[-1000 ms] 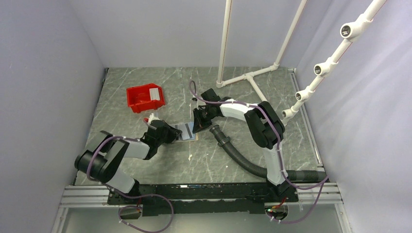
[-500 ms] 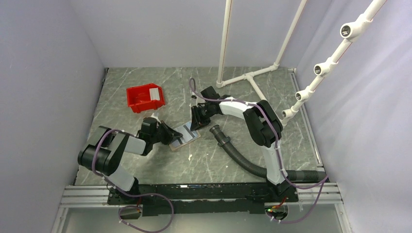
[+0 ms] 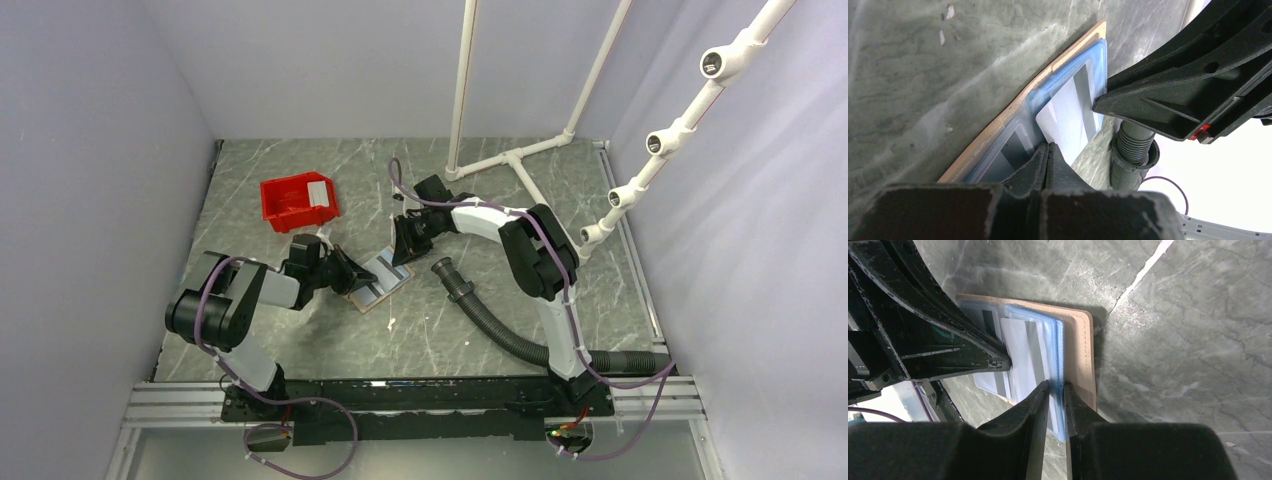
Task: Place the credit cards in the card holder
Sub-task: Insert the credit card into the card holder.
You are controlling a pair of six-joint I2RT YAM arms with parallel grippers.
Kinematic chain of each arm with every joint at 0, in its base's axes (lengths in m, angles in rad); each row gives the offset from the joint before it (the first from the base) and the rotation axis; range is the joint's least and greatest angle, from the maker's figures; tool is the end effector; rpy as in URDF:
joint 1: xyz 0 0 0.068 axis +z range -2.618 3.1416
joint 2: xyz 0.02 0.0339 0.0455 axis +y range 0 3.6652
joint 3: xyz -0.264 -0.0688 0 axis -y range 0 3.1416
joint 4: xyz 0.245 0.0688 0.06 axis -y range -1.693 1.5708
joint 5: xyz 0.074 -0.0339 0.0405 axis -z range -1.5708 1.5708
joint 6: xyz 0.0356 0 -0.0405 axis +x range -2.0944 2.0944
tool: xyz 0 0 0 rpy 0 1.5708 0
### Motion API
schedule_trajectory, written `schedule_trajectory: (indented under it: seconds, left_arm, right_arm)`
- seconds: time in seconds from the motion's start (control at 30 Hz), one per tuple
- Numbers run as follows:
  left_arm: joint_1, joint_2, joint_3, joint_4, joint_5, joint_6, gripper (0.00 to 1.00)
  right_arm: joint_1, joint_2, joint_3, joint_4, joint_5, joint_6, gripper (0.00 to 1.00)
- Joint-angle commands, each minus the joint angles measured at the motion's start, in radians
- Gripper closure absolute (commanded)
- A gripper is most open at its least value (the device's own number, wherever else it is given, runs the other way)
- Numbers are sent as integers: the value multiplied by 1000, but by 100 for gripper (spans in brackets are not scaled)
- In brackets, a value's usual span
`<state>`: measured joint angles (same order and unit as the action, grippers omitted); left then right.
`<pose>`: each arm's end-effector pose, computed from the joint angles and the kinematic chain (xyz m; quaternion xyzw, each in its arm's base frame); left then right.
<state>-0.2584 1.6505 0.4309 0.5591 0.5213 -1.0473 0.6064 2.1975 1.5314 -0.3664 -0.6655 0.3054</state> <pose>0.2511 -0.0847 0.1029 -0.2289 0.8447 -0.4419 0.1968 0.3629 0.2784 0.1355 -0.2225 0.8878 0.3934 0.0870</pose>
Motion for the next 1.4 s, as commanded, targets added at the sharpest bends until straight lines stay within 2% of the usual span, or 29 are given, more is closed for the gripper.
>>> schedule_trajectory:
  seconds: [0.0,0.2,0.27,0.4,0.53,0.6,0.67,0.7,0.77,0.87,0.93,1.0,1.07,1.13,1.2,1.37]
  left_arm:
    - [2,-32,70,-80,18,80,100]
    - [1,-43,158,-182,-3,183,100]
    - [0,-14,193,-190,28,204,100]
    - [-5,38,178,-118,61,141,100]
    - [-5,1,169,-254,3,137,99]
    - [-5,-39,177,-368,-19,150,85]
    - [-4,-86,206,-489,-51,174,65]
    - [-4,-108,225,-557,-67,191,59]
    - [-4,-153,262,-665,-109,216,50]
    - [-3,-209,288,-707,-112,223,47]
    - [-5,-211,300,-699,-93,209,53]
    - [-5,-192,299,-654,-60,195,68]
    - [-5,-146,304,-611,-27,182,81]
    - [-7,-101,306,-553,3,175,90]
    - [-13,-71,301,-495,8,176,94]
    - [-17,-1,284,-419,3,184,96]
  right_arm:
    - [17,12,37,-1,-30,-31,80]
    - [19,28,58,13,-61,-1,79]
    - [23,35,57,20,-69,4,79]
    - [23,40,74,-3,-60,1,79]
    - [11,4,60,-20,-8,12,72]
    - [4,-15,49,-27,30,18,68]
    - [-5,-33,36,-33,56,26,64]
    - [-8,-41,32,-36,63,29,62]
    - [-8,-59,26,-36,69,31,58]
    - [-8,-80,22,-34,62,34,56]
    - [-8,-87,20,-35,58,37,55]
    - [-8,-91,17,-26,47,44,57]
    - [-9,-94,11,-13,35,56,61]
    - [-8,-96,2,3,23,67,68]
    - [-8,-91,-1,10,8,72,71]
    - [-7,-85,-15,27,-15,75,70]
